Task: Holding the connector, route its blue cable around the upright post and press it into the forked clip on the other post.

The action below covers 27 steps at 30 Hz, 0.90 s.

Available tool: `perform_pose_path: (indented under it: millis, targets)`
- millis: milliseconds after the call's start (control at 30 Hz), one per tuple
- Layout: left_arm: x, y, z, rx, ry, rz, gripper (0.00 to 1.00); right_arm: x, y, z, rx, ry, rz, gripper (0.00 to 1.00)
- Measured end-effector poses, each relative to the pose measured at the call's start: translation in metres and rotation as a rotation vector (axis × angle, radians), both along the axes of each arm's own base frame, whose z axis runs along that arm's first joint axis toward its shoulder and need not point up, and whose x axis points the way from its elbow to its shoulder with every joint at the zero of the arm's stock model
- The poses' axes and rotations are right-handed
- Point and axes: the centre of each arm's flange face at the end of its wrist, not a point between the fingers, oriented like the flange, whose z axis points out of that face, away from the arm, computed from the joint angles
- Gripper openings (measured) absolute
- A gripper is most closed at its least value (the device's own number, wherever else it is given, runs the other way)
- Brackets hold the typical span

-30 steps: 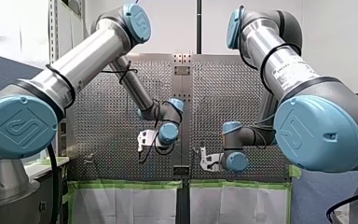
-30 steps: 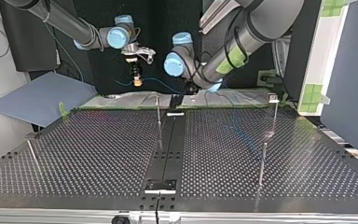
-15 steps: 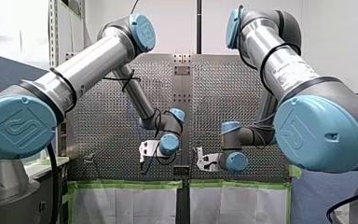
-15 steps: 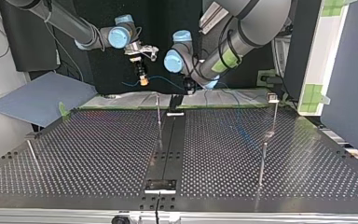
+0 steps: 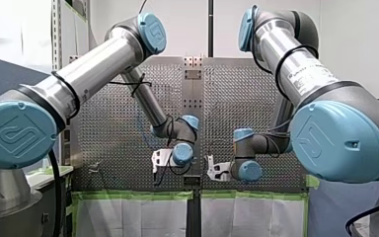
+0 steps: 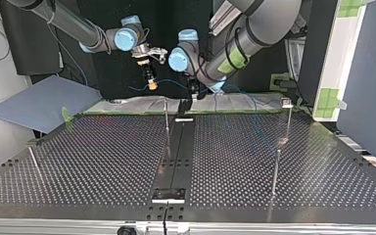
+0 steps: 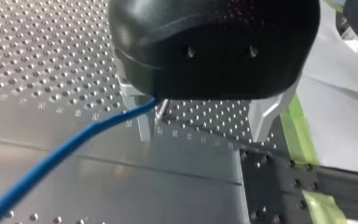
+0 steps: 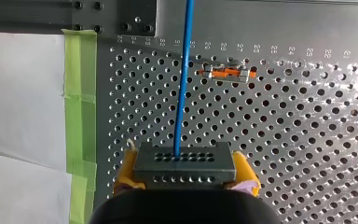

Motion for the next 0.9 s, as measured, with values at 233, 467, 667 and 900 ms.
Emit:
perform_pose_path:
  millis: [233,467,667,900]
  targets:
    - [-0.0075,-0.0078,-0.0003,-0.033,0.000,-0.009,1.00,0.0001,-0.0002,0.0001,0.000,-0.002,0.000,0.00]
    - [-0.0093,-0.0087,0.0000,-0.043,-0.003,-0.001,0.75,0.0003,-0.0004,0.0003,-0.002,-0.005,-0.001,0.00]
    - [-0.0098,-0.0081,0.0005,-0.044,-0.008,0.013,0.24,0.0002,-0.0005,0.0003,-0.002,-0.003,-0.002,0.00]
    - [-0.0109,-0.0087,0.0005,-0.067,-0.012,0.024,0.14,0.0003,-0.0006,0.0004,-0.004,-0.004,-0.002,0.00]
